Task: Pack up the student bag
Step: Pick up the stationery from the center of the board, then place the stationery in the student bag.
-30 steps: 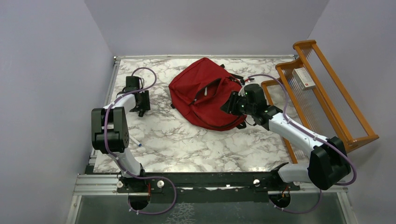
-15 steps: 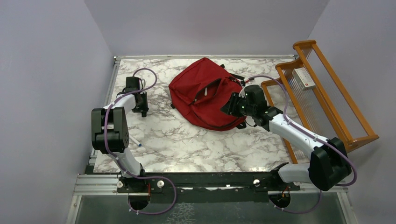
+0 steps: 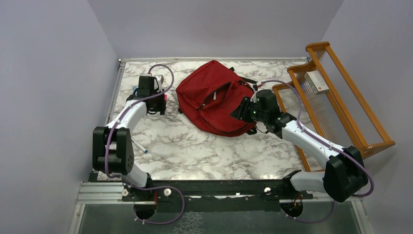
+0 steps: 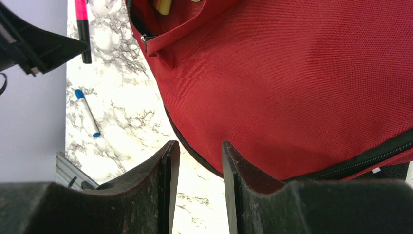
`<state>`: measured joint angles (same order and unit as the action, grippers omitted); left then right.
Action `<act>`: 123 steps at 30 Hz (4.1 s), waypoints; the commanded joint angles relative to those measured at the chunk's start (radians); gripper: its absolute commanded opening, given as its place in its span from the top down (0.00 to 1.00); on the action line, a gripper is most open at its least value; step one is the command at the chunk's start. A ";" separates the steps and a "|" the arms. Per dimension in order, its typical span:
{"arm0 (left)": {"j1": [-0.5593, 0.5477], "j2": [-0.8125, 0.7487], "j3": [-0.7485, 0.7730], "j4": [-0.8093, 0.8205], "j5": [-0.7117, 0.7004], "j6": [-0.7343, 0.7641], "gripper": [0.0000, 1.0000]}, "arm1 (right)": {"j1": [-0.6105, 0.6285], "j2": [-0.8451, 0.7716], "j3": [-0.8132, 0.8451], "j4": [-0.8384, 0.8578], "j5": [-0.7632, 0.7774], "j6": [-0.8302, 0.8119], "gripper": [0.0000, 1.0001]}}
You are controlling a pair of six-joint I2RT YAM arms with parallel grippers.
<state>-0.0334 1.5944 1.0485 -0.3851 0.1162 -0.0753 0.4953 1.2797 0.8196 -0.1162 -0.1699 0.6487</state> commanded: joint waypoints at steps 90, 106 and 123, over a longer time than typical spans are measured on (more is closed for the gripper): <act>-0.585 0.327 0.503 0.111 -0.465 0.344 0.43 | 0.000 -0.134 -0.115 0.155 0.088 0.231 0.99; -0.595 0.302 0.522 0.146 -0.406 0.308 0.70 | -0.001 0.162 0.082 0.257 -0.003 0.392 1.00; -0.605 0.220 0.438 0.167 -0.287 0.200 1.00 | -0.003 0.396 0.228 0.309 0.292 0.747 1.00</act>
<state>-0.6304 1.8759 1.4998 -0.2630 -0.2173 0.1600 0.4953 1.6447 1.0130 0.1642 -0.0029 1.2819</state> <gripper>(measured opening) 0.011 0.212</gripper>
